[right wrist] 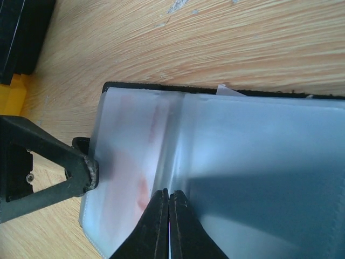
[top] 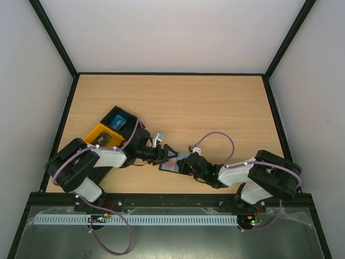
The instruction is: Take the credit cards out of the card holder
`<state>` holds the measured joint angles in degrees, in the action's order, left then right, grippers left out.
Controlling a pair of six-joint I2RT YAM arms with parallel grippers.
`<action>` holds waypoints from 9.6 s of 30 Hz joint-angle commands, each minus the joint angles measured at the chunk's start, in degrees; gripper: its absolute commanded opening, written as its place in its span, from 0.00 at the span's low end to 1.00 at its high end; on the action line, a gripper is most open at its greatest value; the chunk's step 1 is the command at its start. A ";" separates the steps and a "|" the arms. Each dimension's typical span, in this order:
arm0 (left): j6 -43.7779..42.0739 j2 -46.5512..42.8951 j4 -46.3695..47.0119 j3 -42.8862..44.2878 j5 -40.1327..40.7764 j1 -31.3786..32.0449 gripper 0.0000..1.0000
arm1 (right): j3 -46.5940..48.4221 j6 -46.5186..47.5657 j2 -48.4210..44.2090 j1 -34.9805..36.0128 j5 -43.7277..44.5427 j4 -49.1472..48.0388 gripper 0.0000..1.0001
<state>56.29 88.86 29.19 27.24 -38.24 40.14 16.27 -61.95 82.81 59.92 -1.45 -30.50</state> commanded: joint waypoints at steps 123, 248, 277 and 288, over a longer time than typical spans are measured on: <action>-2.39 4.30 -7.51 7.46 3.20 -0.60 0.87 | -3.31 2.32 2.46 2.75 8.19 4.58 0.05; -3.22 2.46 -12.85 1.10 10.15 2.95 0.03 | -4.71 -7.83 -5.57 -0.41 0.81 -2.98 0.16; -2.64 3.36 -12.45 0.68 10.71 3.68 0.04 | -10.73 -11.17 -8.69 -1.44 2.76 -9.24 0.02; -2.51 4.04 -12.41 0.89 11.08 4.24 0.03 | -11.76 -12.45 -11.26 -1.56 2.79 -7.59 0.02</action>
<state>53.56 91.57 19.14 29.19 -28.38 43.66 5.19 -73.63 71.79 58.67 -0.64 -39.00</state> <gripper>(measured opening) 0.034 0.022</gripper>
